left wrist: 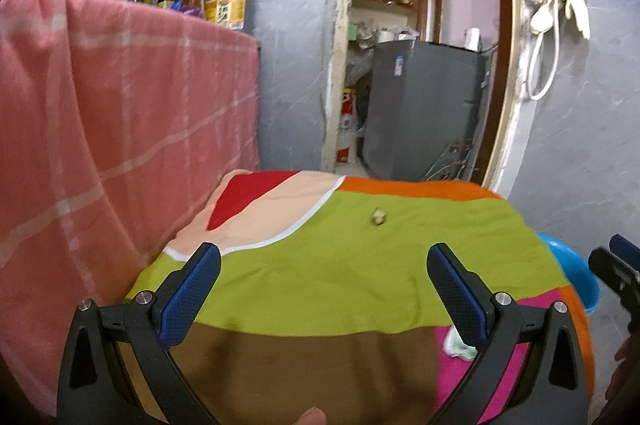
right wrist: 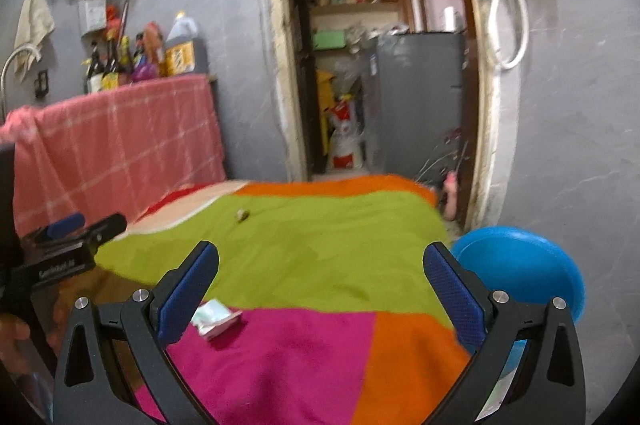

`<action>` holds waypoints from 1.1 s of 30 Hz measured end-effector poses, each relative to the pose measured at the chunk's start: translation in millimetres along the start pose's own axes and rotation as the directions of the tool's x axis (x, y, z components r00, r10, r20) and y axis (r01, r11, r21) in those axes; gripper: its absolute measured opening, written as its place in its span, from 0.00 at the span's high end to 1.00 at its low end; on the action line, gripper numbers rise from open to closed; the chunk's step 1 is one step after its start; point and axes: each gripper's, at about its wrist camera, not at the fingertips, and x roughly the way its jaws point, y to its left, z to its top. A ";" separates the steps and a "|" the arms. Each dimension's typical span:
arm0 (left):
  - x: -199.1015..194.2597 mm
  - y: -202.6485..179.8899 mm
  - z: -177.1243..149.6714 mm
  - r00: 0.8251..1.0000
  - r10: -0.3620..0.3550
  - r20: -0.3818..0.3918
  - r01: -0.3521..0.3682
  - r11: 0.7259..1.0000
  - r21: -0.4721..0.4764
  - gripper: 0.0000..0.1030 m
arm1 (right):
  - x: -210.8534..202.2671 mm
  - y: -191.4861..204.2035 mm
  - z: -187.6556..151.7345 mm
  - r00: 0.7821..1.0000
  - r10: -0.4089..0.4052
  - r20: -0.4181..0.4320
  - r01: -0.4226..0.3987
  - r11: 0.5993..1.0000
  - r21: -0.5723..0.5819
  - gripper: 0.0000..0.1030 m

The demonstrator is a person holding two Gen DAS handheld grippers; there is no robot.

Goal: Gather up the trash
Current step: 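Move both grippers back over the white-teal paper scrap on the blanket, then grasp the white-teal paper scrap with the right gripper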

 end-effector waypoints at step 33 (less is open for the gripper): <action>74.3 19.1 4.7 0.969 -0.027 -0.245 0.022 1.000 -0.022 0.02 | 98.7 37.2 -25.3 0.921 0.128 -0.368 -0.212 0.957 -0.197 0.63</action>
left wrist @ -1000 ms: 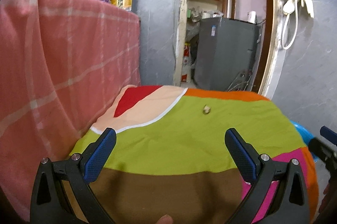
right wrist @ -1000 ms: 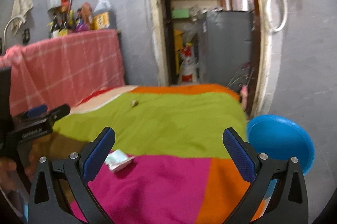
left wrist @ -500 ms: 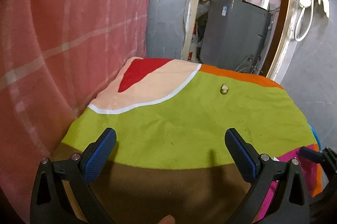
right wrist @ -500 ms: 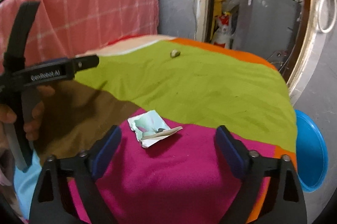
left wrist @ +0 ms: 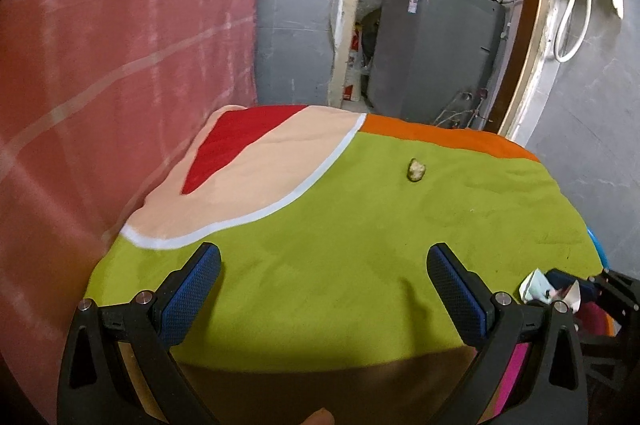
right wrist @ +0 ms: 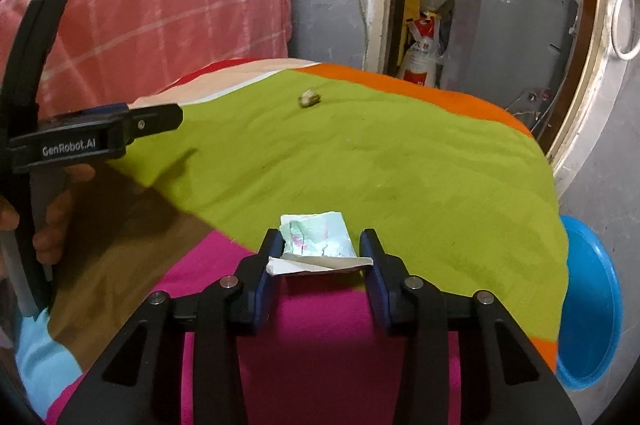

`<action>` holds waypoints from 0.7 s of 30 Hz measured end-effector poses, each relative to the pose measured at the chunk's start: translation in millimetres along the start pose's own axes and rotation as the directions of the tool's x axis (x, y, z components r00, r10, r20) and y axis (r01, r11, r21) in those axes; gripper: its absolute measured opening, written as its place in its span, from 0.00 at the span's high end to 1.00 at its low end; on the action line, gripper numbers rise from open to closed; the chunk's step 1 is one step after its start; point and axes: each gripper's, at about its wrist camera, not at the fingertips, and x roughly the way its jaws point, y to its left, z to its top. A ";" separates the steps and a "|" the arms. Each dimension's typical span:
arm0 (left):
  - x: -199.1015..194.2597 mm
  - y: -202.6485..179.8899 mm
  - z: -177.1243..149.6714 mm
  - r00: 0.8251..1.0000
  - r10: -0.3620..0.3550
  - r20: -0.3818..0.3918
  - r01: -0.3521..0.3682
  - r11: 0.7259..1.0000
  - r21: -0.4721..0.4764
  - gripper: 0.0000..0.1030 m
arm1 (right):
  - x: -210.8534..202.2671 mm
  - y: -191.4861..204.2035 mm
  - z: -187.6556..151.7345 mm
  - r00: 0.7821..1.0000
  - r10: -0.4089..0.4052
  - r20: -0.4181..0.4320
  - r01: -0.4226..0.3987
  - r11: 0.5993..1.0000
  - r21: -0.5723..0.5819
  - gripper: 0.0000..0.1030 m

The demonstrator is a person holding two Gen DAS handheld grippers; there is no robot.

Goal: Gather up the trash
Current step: 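Grasp the white-teal paper scrap with the right gripper, then grasp the small tan pebble with the left gripper while the right holds the paper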

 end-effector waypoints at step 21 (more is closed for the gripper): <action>92.5 -52.3 59.6 0.983 -0.117 -0.143 0.137 0.982 0.134 0.13 | 12.1 -67.0 44.1 0.996 -0.041 0.075 0.031 0.992 0.126 0.63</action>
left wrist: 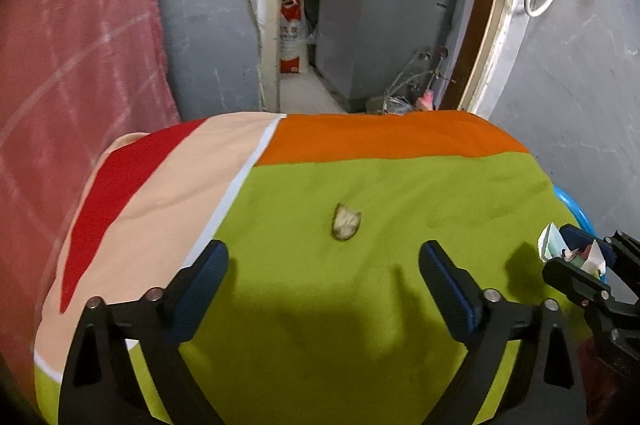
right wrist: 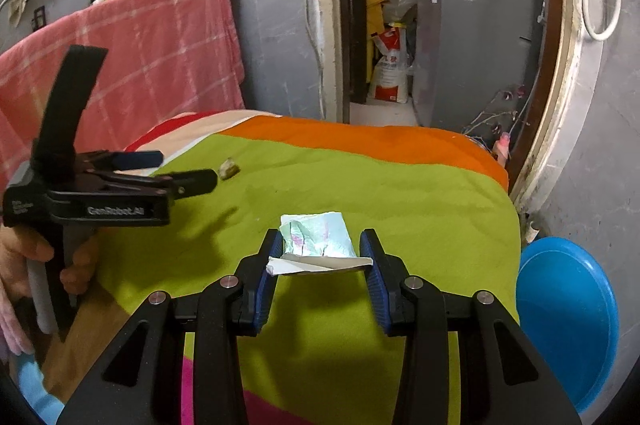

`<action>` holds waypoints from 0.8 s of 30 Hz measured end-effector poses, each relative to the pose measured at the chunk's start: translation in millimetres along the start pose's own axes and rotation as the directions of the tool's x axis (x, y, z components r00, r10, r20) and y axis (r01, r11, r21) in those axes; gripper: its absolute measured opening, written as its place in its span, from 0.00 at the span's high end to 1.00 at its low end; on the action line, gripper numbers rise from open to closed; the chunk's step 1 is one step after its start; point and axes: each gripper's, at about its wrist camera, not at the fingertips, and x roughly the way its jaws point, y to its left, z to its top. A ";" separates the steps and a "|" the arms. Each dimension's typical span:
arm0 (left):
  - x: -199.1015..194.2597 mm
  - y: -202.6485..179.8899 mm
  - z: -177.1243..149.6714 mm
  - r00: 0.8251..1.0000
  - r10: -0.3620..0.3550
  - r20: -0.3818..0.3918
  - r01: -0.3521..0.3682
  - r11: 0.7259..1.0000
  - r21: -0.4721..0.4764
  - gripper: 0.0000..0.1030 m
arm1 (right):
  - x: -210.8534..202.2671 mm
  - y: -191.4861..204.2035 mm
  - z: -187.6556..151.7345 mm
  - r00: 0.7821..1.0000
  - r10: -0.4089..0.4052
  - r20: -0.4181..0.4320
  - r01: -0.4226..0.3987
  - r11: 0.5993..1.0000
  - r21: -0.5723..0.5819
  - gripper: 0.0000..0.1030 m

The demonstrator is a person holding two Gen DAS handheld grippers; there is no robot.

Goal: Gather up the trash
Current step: 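Grasp the small tan pebble with the left gripper while the right holds the paper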

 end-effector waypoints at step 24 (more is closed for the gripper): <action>23.1 -25.7 2.8 0.997 0.017 -0.078 -0.008 0.994 0.106 0.87 | -1.2 -16.9 1.7 1.000 0.007 0.031 -0.009 0.999 0.052 0.63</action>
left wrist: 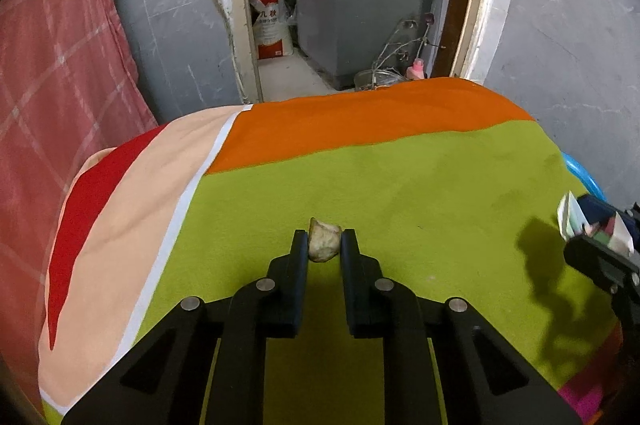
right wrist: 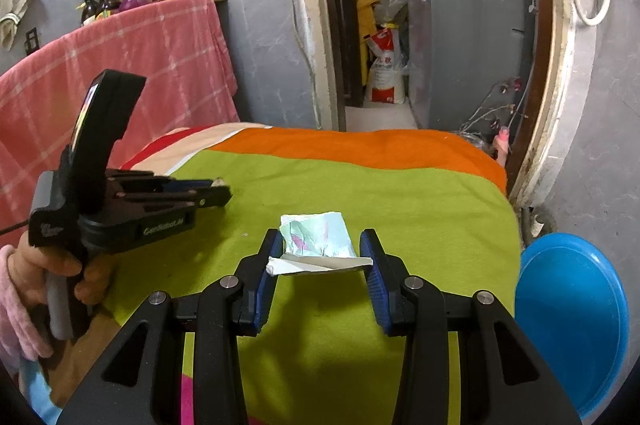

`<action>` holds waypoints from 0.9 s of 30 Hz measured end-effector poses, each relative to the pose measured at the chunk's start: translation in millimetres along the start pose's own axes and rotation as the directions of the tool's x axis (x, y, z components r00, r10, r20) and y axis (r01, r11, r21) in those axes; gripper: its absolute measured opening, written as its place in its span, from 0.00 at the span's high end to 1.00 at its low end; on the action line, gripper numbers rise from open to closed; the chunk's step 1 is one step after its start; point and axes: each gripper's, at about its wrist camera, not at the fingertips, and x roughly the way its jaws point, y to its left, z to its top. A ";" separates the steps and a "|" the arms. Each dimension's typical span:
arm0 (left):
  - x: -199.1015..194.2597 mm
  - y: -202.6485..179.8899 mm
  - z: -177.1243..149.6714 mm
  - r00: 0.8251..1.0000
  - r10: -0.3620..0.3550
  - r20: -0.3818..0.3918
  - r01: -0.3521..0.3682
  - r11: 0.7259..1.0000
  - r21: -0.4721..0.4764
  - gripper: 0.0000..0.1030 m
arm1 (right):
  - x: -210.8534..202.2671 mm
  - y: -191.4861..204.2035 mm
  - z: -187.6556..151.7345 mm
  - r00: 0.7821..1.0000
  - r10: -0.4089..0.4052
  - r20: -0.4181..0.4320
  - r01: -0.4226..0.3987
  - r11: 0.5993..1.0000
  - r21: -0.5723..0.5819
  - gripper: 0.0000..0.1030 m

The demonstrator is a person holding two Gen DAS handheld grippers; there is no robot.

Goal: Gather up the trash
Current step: 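Grasp the small tan pebble with the left gripper while the right holds the paper, then carry both held items over the blue basin and open both grippers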

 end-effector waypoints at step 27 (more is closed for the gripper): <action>-128.6 -143.0 12.7 0.852 -0.218 0.476 0.231 0.972 0.033 0.87 | -159.2 -68.5 -18.6 0.876 -0.287 0.387 0.252 0.958 0.139 0.63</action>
